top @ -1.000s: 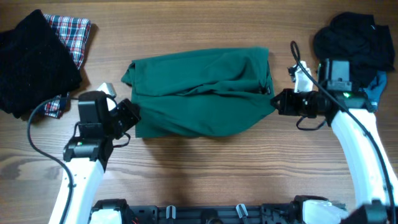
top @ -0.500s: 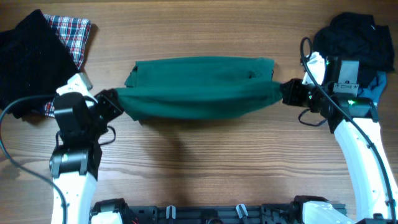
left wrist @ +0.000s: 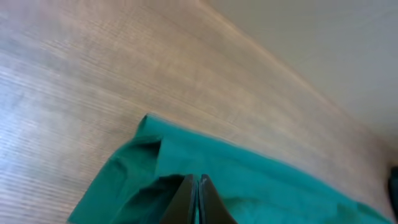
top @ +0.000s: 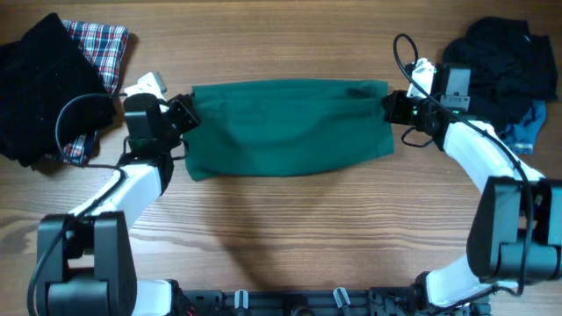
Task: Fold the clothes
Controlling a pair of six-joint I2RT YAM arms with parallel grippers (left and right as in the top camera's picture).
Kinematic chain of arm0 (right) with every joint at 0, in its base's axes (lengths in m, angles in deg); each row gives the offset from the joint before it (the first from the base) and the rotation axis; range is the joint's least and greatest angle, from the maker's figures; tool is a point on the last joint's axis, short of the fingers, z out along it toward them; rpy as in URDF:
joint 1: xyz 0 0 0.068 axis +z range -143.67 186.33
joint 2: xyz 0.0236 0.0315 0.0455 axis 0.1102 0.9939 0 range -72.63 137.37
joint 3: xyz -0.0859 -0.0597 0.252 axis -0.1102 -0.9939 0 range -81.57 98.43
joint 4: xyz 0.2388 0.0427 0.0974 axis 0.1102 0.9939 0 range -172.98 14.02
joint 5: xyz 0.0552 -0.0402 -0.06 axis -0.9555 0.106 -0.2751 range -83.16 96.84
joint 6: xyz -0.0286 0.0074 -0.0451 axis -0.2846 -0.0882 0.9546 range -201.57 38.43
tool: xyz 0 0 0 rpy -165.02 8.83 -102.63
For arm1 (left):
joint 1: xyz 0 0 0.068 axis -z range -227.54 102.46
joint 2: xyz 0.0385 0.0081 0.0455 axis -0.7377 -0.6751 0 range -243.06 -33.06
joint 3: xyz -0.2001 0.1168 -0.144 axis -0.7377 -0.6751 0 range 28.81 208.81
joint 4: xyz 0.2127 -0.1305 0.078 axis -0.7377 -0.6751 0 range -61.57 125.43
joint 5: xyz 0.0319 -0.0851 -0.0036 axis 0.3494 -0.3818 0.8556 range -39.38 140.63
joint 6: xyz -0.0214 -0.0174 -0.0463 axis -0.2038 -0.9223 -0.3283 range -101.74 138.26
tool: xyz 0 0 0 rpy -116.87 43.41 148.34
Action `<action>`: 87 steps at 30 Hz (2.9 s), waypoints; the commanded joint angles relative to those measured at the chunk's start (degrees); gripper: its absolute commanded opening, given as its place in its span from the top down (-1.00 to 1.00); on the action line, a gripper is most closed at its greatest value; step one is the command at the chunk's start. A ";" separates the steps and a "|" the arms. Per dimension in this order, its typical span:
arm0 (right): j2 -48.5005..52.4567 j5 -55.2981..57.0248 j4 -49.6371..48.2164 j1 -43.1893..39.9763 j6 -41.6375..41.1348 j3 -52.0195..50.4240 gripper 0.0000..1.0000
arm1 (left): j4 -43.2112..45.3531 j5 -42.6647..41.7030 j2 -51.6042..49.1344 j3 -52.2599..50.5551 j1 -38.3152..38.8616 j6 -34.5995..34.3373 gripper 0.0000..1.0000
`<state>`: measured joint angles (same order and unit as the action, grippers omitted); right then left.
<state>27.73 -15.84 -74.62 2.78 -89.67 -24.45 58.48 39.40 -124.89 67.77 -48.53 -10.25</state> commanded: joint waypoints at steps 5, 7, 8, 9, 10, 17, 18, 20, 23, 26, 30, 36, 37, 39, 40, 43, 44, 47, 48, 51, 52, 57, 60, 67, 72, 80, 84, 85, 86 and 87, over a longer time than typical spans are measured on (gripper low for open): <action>0.70 1.29 -10.21 -0.15 0.57 0.00 0.91 | -0.11 10.54 -1.11 6.03 0.11 2.36 0.92; 0.70 2.49 -12.72 -0.15 0.81 0.00 0.91 | -0.11 11.87 -1.33 6.23 0.09 2.71 0.92; 0.70 2.91 -15.15 -0.15 2.49 0.00 0.91 | -0.09 13.60 -1.68 6.23 0.09 2.86 0.92; 0.70 3.69 -16.31 -0.15 2.84 0.00 0.91 | -0.09 14.93 -2.05 6.23 0.09 3.17 0.92; 0.74 4.26 -16.94 -0.15 3.43 0.00 0.91 | 0.13 14.97 -2.49 6.23 0.09 4.24 0.92; 6.56 6.01 -21.42 -0.15 3.82 0.00 0.91 | 3.48 16.24 -9.05 6.25 -0.13 5.84 0.92; 7.74 5.99 -22.18 -0.15 3.78 0.00 0.92 | 4.59 16.55 -10.05 6.27 -0.13 5.84 0.92; 10.16 5.99 -24.13 -0.15 3.69 0.00 0.91 | 6.25 16.92 -11.32 6.34 -0.13 5.84 0.92; 13.68 5.77 -27.54 -0.15 3.37 0.02 0.64 | 8.61 16.94 -12.87 6.40 -0.13 5.81 0.92; 14.03 5.79 -28.65 -0.17 3.34 0.04 -0.45 | 9.86 19.50 -12.87 6.40 -0.13 5.81 0.15; 13.81 4.81 -26.36 -0.17 3.02 1.81 -0.68 | 12.02 22.12 -12.87 7.23 -0.20 5.81 -0.59; 8.17 3.17 -16.59 -0.17 4.83 7.08 -0.72 | 4.04 16.55 -12.37 12.44 -0.17 5.84 -0.53; 6.95 2.91 -14.25 -0.17 5.20 8.31 -0.72 | 1.88 15.65 -11.93 13.49 -0.17 5.84 -0.53; 4.66 0.94 -8.50 -0.17 6.32 11.32 -0.74 | -2.40 13.62 -10.73 15.23 -0.17 5.84 -0.52; 3.63 -0.87 -5.75 -0.17 6.62 12.72 -0.77 | -4.81 11.85 -9.88 16.00 -0.17 5.84 -0.53; 1.62 -9.29 -0.04 -0.17 6.67 15.08 -0.89 | -11.26 6.40 -6.45 16.72 0.31 5.86 -0.68; 1.57 -11.98 0.81 -0.15 6.64 15.30 -0.91 | -13.09 5.42 -5.60 16.72 0.63 5.86 -0.71; 1.57 -18.93 5.25 0.74 8.81 15.30 -0.91 | -19.61 1.73 -4.11 16.72 3.19 6.38 -0.88; 1.57 -19.71 6.45 1.14 10.23 15.30 -0.91 | -20.76 0.81 -4.11 16.72 3.91 7.43 -0.91; 1.57 -20.00 10.25 3.50 12.59 15.30 -0.93 | -24.61 0.28 -4.11 16.72 6.88 10.34 -0.99; 1.57 -20.02 11.19 4.63 12.68 15.30 -0.93 | -25.35 0.33 -4.11 16.72 7.89 10.56 -0.99; 1.66 -19.17 12.28 10.05 13.64 15.19 -0.84 | -29.11 0.52 -4.13 16.72 10.75 12.04 -0.99; 2.27 -19.26 12.52 10.08 12.39 14.34 -0.76 | -32.39 0.52 -4.17 16.72 10.75 12.87 -0.99; 8.44 -17.44 13.99 10.19 12.09 14.27 -0.49 | -32.72 1.14 -4.17 16.72 10.75 13.38 -0.99; 10.71 -9.01 13.53 10.10 10.49 14.27 -0.45 | -32.76 2.10 -4.17 16.72 10.75 13.60 -0.99; 10.75 -4.35 12.90 3.61 5.20 14.27 -0.47 | -33.05 3.21 -4.17 16.70 10.75 13.57 -1.00; 10.78 -7.32 13.05 -0.59 4.37 14.27 -0.54 | -33.16 3.80 -4.17 16.70 10.75 13.60 -0.99; 10.78 -7.13 13.66 -1.16 5.14 14.27 -0.57 | -33.16 3.80 -4.17 16.72 10.75 13.57 -1.00; 10.80 -6.80 14.03 -1.27 5.16 14.27 -0.58 | -33.16 3.80 -4.17 16.70 10.75 13.57 -1.00; 10.82 -4.94 14.93 -1.36 5.29 14.27 -0.62 | -33.18 3.80 -4.17 16.70 10.75 13.57 -0.99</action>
<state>37.74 -21.61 -60.76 1.38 -84.14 -9.85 25.32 42.40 -129.86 83.96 -37.84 2.12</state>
